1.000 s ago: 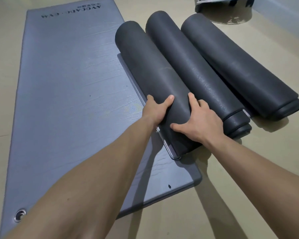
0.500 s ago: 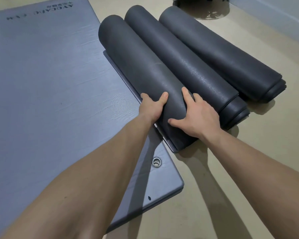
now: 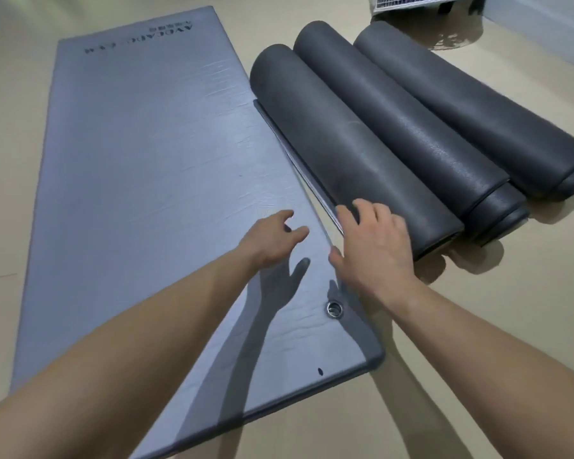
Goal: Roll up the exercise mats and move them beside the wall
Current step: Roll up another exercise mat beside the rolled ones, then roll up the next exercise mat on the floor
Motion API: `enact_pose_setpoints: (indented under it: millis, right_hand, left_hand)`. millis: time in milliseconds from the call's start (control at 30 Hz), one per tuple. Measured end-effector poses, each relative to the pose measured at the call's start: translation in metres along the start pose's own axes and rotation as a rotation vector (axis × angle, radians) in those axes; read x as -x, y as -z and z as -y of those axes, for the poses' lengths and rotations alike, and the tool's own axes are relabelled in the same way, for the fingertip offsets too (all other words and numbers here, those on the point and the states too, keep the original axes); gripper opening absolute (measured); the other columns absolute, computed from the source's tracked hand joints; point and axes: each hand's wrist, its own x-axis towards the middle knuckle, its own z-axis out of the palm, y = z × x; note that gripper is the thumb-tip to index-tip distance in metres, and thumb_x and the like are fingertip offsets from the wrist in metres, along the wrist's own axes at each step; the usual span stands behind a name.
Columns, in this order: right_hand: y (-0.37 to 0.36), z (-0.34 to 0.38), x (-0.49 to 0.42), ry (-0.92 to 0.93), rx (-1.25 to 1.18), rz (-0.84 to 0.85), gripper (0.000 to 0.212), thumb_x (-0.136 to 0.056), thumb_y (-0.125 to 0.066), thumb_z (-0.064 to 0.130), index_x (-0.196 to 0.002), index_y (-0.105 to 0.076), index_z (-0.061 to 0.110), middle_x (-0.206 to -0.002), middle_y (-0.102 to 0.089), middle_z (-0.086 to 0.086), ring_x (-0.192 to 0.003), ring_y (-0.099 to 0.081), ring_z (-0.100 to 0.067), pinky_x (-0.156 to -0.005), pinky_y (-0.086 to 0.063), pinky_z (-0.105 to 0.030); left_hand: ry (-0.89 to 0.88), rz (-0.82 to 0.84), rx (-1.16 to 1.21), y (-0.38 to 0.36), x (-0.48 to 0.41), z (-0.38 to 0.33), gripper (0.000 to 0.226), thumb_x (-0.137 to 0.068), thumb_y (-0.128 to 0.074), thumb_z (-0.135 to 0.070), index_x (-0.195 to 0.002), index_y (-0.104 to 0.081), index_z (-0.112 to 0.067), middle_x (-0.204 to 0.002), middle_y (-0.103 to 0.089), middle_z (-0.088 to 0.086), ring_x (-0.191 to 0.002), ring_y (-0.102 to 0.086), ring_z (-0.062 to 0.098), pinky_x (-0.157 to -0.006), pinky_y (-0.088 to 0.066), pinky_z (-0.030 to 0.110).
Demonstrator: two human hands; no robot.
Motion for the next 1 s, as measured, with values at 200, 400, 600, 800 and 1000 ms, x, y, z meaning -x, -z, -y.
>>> enact_pose_setpoints:
  millis: [200, 400, 600, 800, 1000]
  right_hand:
    - [-0.018, 0.095, 0.049, 0.363, -0.275, 0.48, 0.056, -0.098, -0.051, 0.052, -0.15, -0.047, 0.031, -0.155, -0.042, 0.002, -0.133, -0.044, -0.026, -0.102, -0.044, -0.041]
    - [-0.053, 0.147, 0.129, 0.615, -0.01, 0.542, 0.08, -0.071, -0.075, 0.062, -0.135, -0.04, 0.028, -0.139, -0.037, -0.001, -0.124, -0.039, -0.029, -0.092, -0.043, -0.043]
    - [-0.056, 0.152, 0.135, 0.655, -0.01, 0.432, 0.06, -0.086, -0.071, 0.046, -0.136, -0.047, 0.023, -0.138, -0.044, -0.005, -0.119, -0.045, -0.032, -0.07, -0.047, -0.037]
    - [-0.031, 0.161, 0.138, 0.625, -0.164, 0.386, 0.028, -0.107, -0.047, 0.037, -0.129, -0.062, 0.029, -0.128, -0.066, 0.005, -0.109, -0.062, -0.031, -0.078, -0.053, -0.041]
    - [0.006, 0.212, 0.149, 0.434, -0.358, 0.137, 0.027, -0.106, -0.049, 0.04, -0.117, -0.07, 0.027, -0.105, -0.076, 0.001, -0.095, -0.07, -0.034, -0.07, -0.05, -0.041]
  left_hand:
    - [0.037, 0.069, -0.451, 0.016, 0.139, 0.137, 0.065, -0.092, -0.062, -0.059, -0.149, -0.046, -0.031, -0.148, -0.049, -0.002, -0.133, -0.049, 0.021, -0.101, -0.049, 0.04]
    - [-0.067, 0.15, -0.782, -0.005, 0.266, 0.26, 0.115, -0.055, -0.093, -0.04, -0.149, -0.029, -0.028, -0.156, -0.022, 0.007, -0.129, -0.036, 0.033, -0.072, -0.062, 0.044]
    - [-0.098, 0.092, -0.71, -0.01, 0.279, 0.285, 0.086, -0.088, -0.072, -0.023, -0.154, -0.018, -0.03, -0.167, -0.013, 0.005, -0.145, -0.029, 0.036, -0.076, -0.059, 0.044]
    - [-0.183, 0.142, -0.688, 0.027, 0.308, 0.276, 0.016, -0.103, -0.04, -0.016, -0.118, -0.045, -0.016, -0.12, -0.055, 0.009, -0.104, -0.058, 0.033, -0.08, -0.052, 0.046]
    - [-0.213, -0.103, -0.713, 0.089, 0.339, 0.301, 0.034, -0.082, -0.07, -0.006, -0.116, -0.066, -0.011, -0.089, -0.074, 0.01, -0.073, -0.07, 0.035, -0.063, -0.054, 0.042]
